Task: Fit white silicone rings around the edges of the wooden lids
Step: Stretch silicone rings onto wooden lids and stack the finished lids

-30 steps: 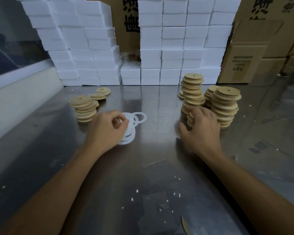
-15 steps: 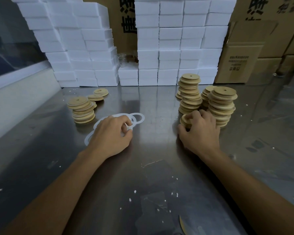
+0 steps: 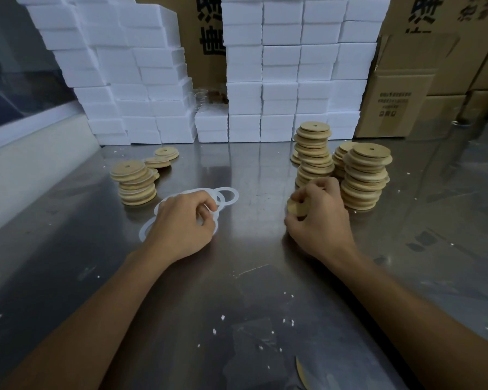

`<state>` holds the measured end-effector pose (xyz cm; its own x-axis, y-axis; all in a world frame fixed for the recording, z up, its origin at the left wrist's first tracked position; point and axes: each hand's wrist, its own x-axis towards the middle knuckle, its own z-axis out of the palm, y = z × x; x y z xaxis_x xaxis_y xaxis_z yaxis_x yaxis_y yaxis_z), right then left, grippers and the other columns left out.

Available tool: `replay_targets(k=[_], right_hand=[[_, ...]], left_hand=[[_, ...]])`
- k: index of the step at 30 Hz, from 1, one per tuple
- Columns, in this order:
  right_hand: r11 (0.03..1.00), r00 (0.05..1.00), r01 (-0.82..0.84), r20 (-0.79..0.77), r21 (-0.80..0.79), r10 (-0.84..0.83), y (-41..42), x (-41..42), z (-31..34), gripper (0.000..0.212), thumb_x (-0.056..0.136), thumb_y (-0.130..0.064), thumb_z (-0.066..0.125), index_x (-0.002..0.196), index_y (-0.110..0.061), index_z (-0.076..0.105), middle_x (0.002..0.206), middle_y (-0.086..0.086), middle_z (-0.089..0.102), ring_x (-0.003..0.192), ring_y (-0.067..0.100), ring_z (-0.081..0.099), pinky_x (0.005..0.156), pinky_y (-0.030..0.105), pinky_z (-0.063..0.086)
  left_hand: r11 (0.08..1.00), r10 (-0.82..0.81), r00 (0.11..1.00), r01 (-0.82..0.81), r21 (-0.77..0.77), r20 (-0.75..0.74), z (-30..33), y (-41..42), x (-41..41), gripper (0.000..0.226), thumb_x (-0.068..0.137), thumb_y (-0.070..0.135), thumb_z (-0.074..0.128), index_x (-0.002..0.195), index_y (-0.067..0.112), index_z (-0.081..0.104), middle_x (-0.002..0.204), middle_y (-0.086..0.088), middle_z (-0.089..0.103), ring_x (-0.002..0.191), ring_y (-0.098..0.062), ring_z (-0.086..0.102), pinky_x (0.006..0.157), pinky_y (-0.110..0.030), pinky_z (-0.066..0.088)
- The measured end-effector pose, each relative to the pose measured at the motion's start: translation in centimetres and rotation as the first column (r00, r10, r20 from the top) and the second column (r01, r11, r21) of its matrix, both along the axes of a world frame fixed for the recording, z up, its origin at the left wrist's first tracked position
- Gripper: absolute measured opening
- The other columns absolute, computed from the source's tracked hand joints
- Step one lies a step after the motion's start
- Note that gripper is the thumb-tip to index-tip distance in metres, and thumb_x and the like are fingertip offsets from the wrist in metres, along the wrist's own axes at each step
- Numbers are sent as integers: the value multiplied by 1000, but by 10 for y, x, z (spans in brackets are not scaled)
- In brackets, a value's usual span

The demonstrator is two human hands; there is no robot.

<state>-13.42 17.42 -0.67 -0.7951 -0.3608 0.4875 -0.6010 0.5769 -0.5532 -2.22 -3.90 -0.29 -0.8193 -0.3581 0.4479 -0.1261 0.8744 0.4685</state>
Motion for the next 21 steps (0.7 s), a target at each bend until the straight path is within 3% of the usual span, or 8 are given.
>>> replay_targets(k=[2, 4, 7, 10, 12, 14, 16, 21], right_hand=[[998, 998, -63, -10, -16, 63, -2, 1, -2, 24, 73, -10, 76, 96, -14, 68, 118, -6, 40, 99, 5, 42, 70, 6, 31], [993, 994, -112, 15, -48, 113, -2, 1, -2, 19, 73, -9, 75, 90, -15, 71, 115, -9, 42, 98, 0, 41, 72, 1, 31], [980, 985, -156, 54, -125, 163, -3, 0, -2, 13, 78, -6, 71, 83, -17, 77, 119, -9, 52, 97, -9, 39, 80, -4, 29], [956, 955, -233, 144, -179, 260, -2, -1, 1, 15, 85, -8, 66, 87, -16, 79, 126, -6, 59, 106, -1, 50, 95, 18, 42], [913, 905, -333, 190, -238, 380, -1, 0, 3, 24, 93, -24, 58, 90, -14, 79, 123, -6, 62, 106, 1, 55, 94, 26, 45], [858, 853, -413, 200, -306, 482, 0, 2, 4, 49, 95, -47, 43, 93, -13, 78, 116, -6, 66, 106, 4, 59, 91, 25, 45], [836, 835, -441, 192, -326, 515, 0, 1, 1, 57, 93, -57, 41, 92, -14, 78, 111, -9, 67, 105, 4, 61, 88, 21, 47], [874, 889, -387, 132, -295, 438, -5, -2, -5, 18, 96, -22, 62, 87, -18, 77, 107, -13, 68, 98, 3, 64, 81, 22, 52]], left_hand=[[1000, -18, 1000, 18, -9, -24, 1, 1, 1, 16, 78, 9, 68, 87, 23, 67, 78, 8, 65, 74, -11, 60, 75, -35, 52], [997, -66, 995, 68, 28, -72, 5, 5, 2, 19, 77, 7, 69, 82, 25, 65, 76, 11, 64, 73, -9, 60, 69, -28, 50], [923, -192, 958, 250, 293, -214, 18, 18, 4, 18, 73, 4, 66, 76, 22, 63, 73, 9, 65, 70, -10, 61, 69, -28, 54], [667, -283, 903, 428, 609, -325, 28, 29, 4, 14, 69, 1, 63, 78, 11, 63, 72, 2, 66, 70, -16, 65, 70, -30, 57], [577, -288, 899, 437, 690, -329, 30, 34, 5, 14, 70, 2, 65, 81, 10, 63, 74, -4, 68, 71, -20, 66, 68, -27, 56], [559, -240, 918, 396, 728, -316, 29, 39, 3, 15, 75, -2, 70, 81, 10, 63, 75, -6, 69, 72, -21, 64, 64, -27, 55], [578, -176, 945, 327, 748, -277, 24, 42, 0, 17, 80, -7, 70, 81, 9, 64, 76, -8, 69, 72, -22, 62, 63, -29, 54], [608, -67, 982, 179, 774, -175, 14, 48, -5, 10, 84, -2, 69, 89, 5, 64, 92, -23, 70, 79, -32, 65, 66, -36, 56]])
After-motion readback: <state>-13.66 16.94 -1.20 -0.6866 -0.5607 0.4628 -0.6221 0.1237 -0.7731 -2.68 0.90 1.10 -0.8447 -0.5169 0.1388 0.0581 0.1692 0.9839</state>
